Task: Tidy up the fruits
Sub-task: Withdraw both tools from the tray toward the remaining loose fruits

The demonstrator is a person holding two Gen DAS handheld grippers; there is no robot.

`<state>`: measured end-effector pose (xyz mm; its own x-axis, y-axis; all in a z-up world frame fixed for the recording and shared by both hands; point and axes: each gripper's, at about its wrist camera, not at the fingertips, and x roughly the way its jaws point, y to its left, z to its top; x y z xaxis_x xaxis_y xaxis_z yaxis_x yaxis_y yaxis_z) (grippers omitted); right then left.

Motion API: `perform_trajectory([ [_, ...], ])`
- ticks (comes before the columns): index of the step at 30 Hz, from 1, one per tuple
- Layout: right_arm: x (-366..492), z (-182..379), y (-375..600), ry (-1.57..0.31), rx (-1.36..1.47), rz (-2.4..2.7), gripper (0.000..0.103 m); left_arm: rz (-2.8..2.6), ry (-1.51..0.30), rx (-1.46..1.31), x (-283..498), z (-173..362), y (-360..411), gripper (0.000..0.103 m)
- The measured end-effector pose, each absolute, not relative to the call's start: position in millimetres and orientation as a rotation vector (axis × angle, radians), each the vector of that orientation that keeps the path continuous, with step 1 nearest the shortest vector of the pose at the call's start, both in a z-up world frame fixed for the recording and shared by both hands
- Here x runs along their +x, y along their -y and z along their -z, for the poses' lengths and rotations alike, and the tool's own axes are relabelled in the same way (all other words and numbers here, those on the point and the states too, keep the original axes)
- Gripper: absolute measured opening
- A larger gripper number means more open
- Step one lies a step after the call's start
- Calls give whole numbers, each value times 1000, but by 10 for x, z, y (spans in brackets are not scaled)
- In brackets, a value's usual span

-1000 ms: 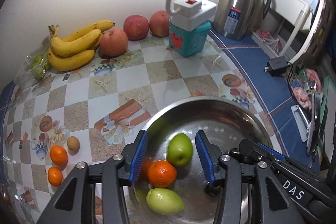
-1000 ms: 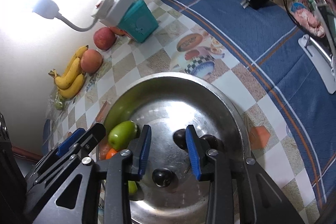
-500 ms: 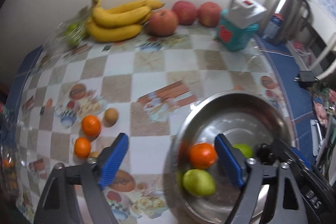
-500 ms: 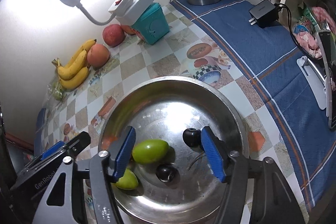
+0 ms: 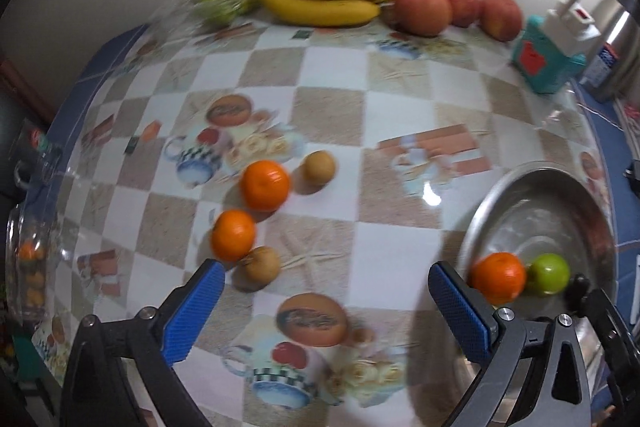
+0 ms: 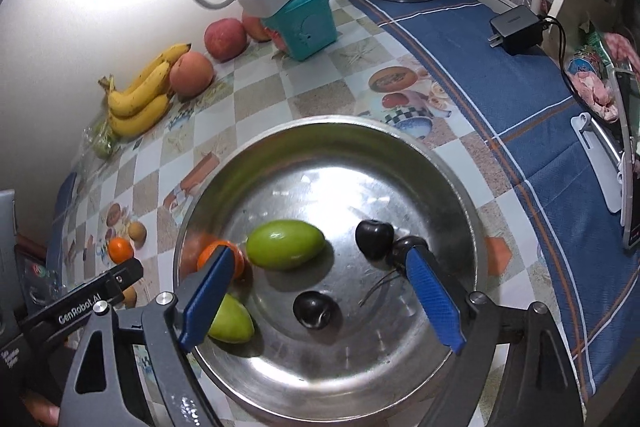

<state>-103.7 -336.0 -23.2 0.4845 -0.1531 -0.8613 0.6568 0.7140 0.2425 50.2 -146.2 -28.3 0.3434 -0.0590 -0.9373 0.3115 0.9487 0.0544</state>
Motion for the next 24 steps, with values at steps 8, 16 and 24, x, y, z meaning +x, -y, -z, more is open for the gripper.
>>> perform_trajectory([
  [8, -1044, 255, 3284, -945, 578, 559, 98, 173, -1195, 245, 515, 311, 1122, 103],
  [16, -979, 281, 3132, -966, 522, 551, 98, 189, -1208, 243, 449, 296, 927, 103],
  [24, -923, 235, 2919, -934, 486, 499, 98, 178, -1192, 214, 489, 211, 627, 103],
])
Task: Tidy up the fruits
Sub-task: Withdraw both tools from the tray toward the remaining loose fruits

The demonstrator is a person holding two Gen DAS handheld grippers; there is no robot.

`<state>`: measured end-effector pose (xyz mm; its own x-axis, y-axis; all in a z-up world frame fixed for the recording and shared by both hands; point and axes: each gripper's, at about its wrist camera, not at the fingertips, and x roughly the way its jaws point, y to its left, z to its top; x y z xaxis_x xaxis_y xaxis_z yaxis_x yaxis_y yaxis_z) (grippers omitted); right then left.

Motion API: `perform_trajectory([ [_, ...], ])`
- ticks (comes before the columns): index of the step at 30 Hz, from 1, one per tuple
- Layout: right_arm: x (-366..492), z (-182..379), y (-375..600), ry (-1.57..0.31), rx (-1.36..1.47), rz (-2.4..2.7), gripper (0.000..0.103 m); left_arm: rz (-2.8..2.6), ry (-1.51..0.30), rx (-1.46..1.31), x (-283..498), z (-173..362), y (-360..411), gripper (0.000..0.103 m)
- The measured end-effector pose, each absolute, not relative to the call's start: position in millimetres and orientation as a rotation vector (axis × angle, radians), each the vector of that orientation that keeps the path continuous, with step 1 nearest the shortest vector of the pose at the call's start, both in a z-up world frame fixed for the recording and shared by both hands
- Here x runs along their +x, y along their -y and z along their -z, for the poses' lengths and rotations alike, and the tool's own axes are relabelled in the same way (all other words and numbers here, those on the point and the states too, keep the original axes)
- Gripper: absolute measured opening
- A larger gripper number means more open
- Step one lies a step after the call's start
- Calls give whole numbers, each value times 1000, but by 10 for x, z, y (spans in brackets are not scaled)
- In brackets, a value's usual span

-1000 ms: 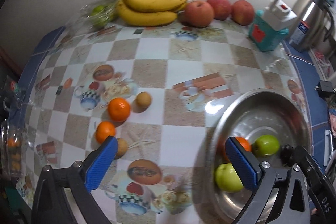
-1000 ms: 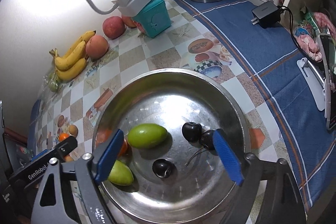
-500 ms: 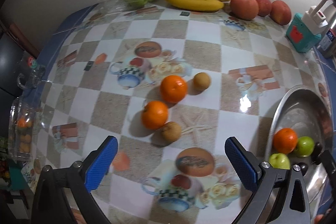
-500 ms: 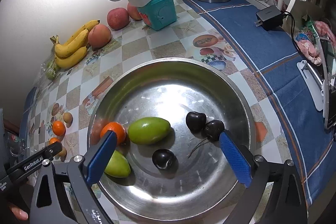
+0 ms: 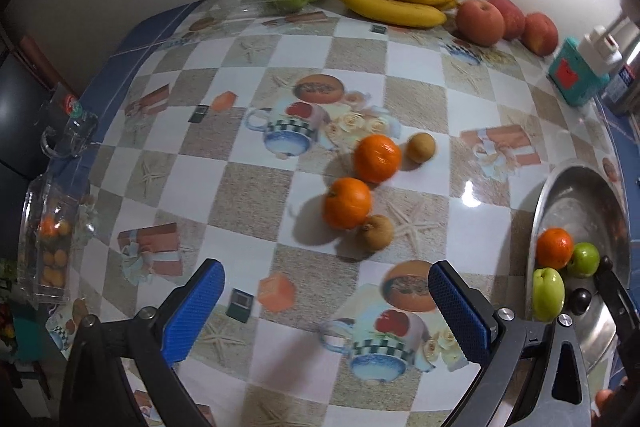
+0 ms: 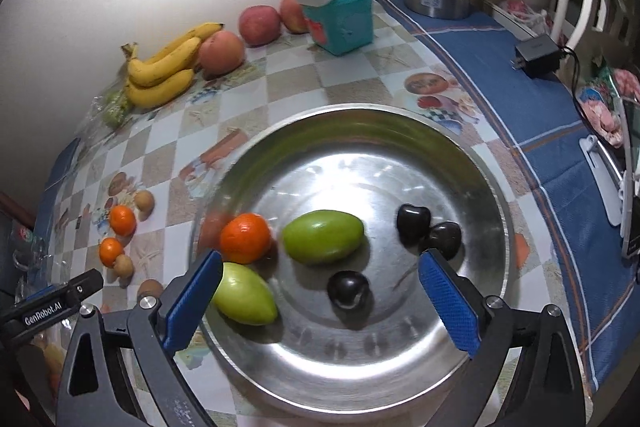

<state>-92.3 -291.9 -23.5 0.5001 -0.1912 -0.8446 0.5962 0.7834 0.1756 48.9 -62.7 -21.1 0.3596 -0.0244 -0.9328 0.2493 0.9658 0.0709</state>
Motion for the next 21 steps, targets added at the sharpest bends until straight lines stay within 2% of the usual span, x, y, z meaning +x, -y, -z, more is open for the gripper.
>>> perform_trajectory([
  [6, -774, 246, 2713, -956, 485, 424, 98, 86, -1143, 298, 637, 188, 415, 103],
  [21, -307, 197, 1863, -992, 373, 217, 98, 29, -1141, 125, 898, 29, -213, 103],
])
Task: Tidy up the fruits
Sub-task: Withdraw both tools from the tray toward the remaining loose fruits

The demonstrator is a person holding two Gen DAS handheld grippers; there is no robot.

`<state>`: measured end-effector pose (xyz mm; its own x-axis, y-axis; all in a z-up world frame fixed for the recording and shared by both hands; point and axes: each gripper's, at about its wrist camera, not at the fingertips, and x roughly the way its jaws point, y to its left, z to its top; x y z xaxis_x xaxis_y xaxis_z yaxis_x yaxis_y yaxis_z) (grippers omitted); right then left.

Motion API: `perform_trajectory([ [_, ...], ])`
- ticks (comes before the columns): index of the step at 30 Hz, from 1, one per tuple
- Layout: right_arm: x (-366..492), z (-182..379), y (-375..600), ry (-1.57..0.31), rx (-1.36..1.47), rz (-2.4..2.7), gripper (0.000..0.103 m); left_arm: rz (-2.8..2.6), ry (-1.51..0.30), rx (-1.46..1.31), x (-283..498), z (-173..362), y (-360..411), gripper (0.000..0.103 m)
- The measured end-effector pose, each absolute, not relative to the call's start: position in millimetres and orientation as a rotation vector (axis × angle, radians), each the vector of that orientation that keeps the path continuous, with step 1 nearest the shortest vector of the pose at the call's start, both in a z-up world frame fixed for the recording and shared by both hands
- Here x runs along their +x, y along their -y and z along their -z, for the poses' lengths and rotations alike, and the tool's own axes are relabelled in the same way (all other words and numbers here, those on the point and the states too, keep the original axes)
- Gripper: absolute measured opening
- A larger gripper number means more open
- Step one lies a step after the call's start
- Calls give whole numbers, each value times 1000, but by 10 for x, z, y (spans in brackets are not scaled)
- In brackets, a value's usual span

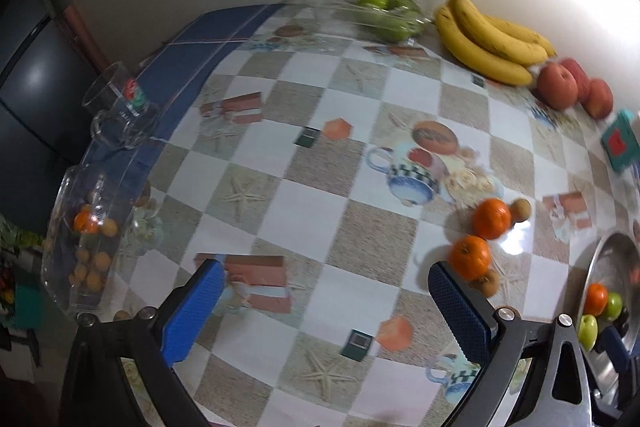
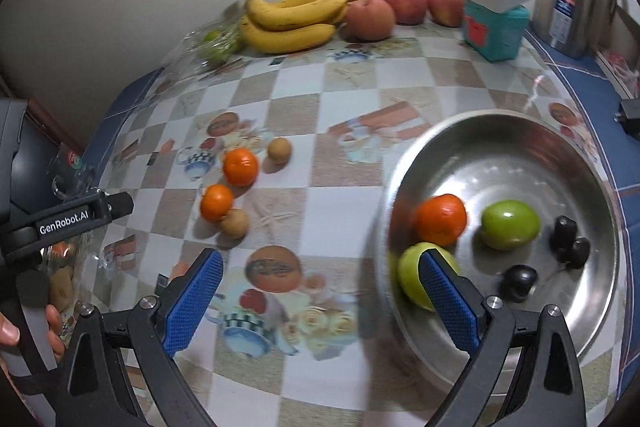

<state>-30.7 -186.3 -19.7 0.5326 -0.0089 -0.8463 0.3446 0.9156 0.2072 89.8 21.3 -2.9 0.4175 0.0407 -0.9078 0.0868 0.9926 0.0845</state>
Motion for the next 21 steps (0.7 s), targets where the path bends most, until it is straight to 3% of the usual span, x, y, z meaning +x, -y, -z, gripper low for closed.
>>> perform_trajectory([
  [8, -172, 174, 1715, -952, 432, 135, 98, -46, -1170, 38, 1010, 82, -553, 103],
  [21, -17, 331, 1696, -977, 493, 97, 98, -2, -1210, -39, 1090, 180, -474, 103],
])
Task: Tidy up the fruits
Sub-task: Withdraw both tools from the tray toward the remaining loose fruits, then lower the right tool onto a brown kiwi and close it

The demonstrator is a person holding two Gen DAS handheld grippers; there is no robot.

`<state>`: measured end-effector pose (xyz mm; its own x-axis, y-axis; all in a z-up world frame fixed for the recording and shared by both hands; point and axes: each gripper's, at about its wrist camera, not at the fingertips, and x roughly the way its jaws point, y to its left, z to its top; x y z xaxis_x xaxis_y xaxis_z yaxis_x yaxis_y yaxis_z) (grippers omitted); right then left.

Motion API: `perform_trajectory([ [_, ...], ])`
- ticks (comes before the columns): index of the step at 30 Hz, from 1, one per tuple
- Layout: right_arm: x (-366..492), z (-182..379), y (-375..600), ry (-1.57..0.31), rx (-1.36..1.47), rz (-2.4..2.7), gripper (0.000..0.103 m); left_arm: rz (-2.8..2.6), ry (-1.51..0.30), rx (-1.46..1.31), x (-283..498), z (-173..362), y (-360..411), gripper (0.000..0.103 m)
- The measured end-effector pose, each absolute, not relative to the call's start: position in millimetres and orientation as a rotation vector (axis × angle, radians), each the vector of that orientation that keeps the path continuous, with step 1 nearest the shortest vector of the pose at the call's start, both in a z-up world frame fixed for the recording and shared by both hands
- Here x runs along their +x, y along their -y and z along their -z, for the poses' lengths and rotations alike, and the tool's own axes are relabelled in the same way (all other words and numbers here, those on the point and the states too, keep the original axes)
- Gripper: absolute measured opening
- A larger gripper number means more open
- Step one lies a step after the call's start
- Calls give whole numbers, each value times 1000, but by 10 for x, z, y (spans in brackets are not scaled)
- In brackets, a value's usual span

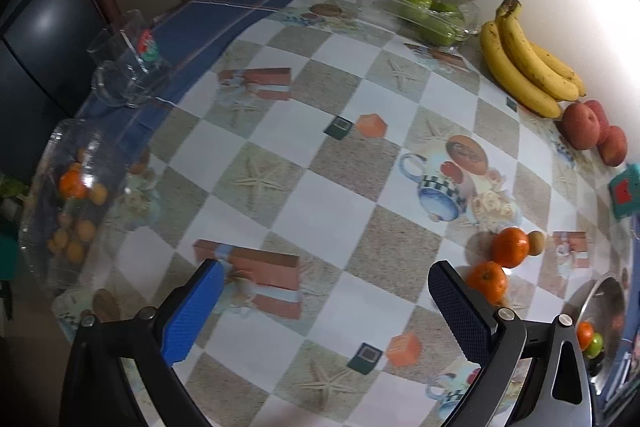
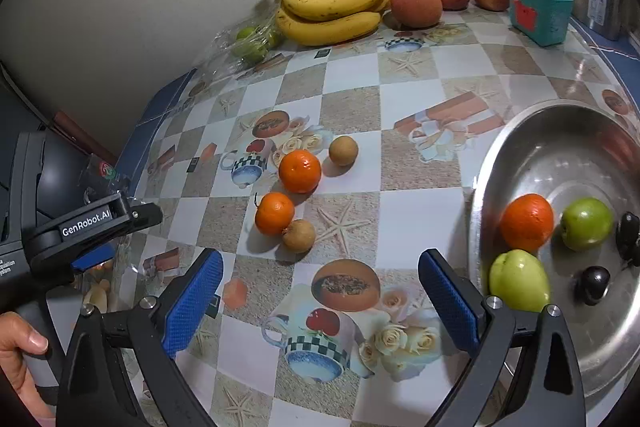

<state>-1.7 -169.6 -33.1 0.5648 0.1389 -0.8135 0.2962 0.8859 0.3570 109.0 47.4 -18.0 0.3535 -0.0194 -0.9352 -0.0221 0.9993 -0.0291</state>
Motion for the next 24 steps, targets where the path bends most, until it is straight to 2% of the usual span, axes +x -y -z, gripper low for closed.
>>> perform_trajectory([
  [7, 100, 431, 1660, -996, 473, 119, 97, 59, -1249, -33, 1153, 328, -304, 103],
  [9, 134, 460, 1657, -1003, 460, 126, 88, 74, -1253, -29, 1172, 351, -261, 103],
  [16, 256, 563, 1582, -1034, 374, 128, 69, 160, -1235, -28, 1216, 403, -84, 102],
  [18, 284, 589, 1551, -1038, 340, 134, 58, 180, -1238, -27, 1222, 431, -38, 102],
  [24, 368, 660, 1422, -1051, 289, 73, 50, 206, -1236, -20, 1246, 477, 35, 102],
])
